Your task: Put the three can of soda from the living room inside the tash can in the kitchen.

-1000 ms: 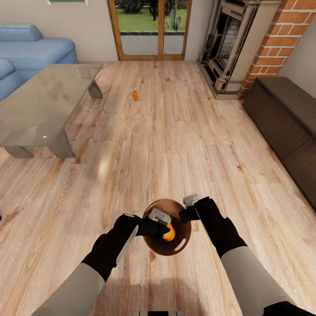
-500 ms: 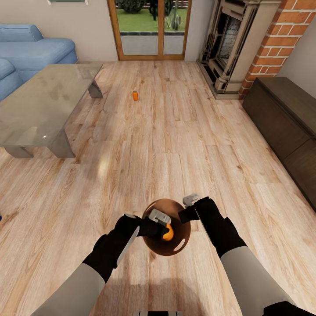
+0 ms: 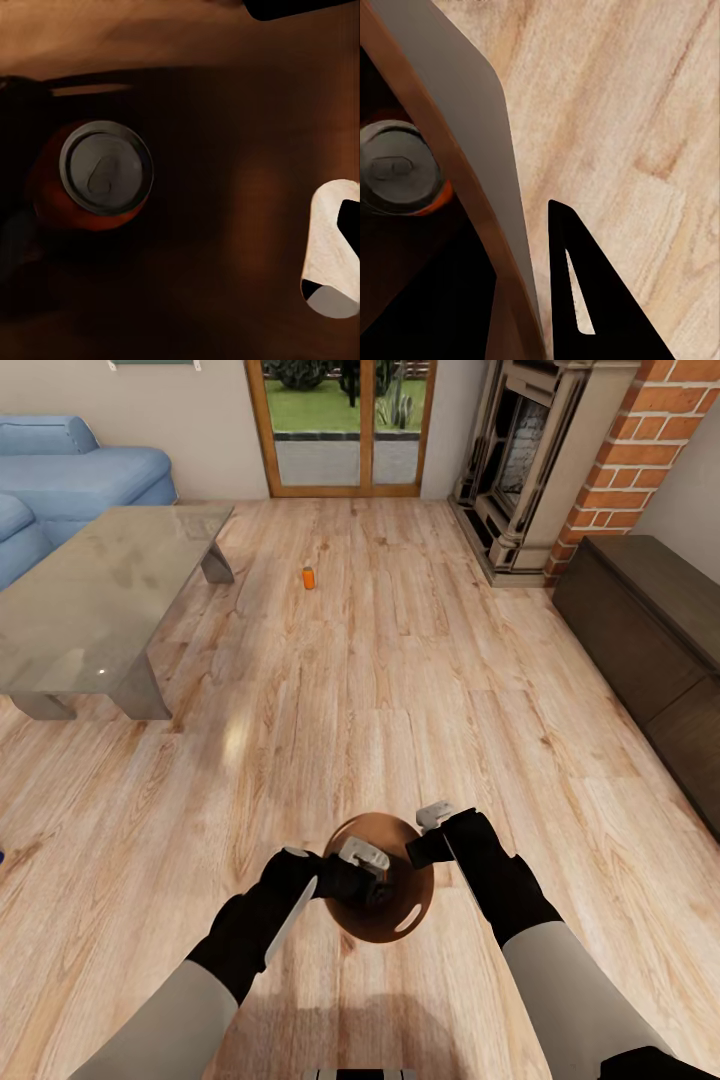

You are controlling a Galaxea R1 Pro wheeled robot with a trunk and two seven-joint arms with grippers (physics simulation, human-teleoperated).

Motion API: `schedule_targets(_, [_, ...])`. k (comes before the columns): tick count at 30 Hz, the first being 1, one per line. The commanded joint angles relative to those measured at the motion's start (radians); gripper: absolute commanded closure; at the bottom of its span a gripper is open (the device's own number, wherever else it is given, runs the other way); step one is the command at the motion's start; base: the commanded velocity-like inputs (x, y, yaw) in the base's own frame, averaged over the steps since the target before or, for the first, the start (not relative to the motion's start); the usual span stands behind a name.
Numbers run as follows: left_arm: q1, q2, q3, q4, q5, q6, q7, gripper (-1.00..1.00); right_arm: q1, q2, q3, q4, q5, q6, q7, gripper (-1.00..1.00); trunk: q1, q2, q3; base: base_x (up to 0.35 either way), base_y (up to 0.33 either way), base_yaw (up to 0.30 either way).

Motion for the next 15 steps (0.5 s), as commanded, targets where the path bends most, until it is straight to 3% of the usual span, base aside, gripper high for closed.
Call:
schedule_targets(1, [0.000, 0.002, 0.001, -0.002, -0.015, -0.003, -0.001, -1.00, 0.000, 0.000, 0.000, 0.000, -0.007, 0.002, 0.000, 1.00, 0.000, 0.000, 0.000, 0.000, 0.000, 0.000])
schedule_targets(6, [0.007, 0.006, 0.003, -0.098, -0.009, 0.002, -0.018, -1.00, 0.000, 0.000, 0.000, 0.000, -0.007, 0.002, 0.000, 1.00, 0.000, 0.000, 0.000, 0.000, 0.000, 0.000])
schedule_targets(8, [0.014, 0.018, 0.009, -0.235, -0.007, 0.015, -0.106, -1.00, 0.000, -0.001, -0.001, 0.000, -0.006, 0.002, 0.000, 1.00, 0.000, 0.000, 0.000, 0.000, 0.000, 0.000])
schedule_targets(9, [0.017, 0.027, 0.009, -0.252, -0.007, 0.019, -0.123, -1.00, 0.000, -0.002, -0.001, 0.000, -0.006, 0.002, 0.000, 1.00, 0.000, 0.000, 0.000, 0.000, 0.000, 0.000])
schedule_targets(12, [0.030, 0.088, 0.012, -0.310, -0.005, 0.030, -0.203, -1.00, 0.000, -0.003, -0.003, 0.001, -0.006, 0.002, 0.000, 1.00, 0.000, 0.000, 0.000, 0.000, 0.000, 0.000])
schedule_targets(15, [0.037, 0.176, 0.029, -0.354, -0.002, 0.034, -0.332, -1.00, 0.000, -0.003, -0.004, 0.001, -0.006, 0.002, 0.000, 1.00, 0.000, 0.000, 0.000, 0.000, 0.000, 0.000])
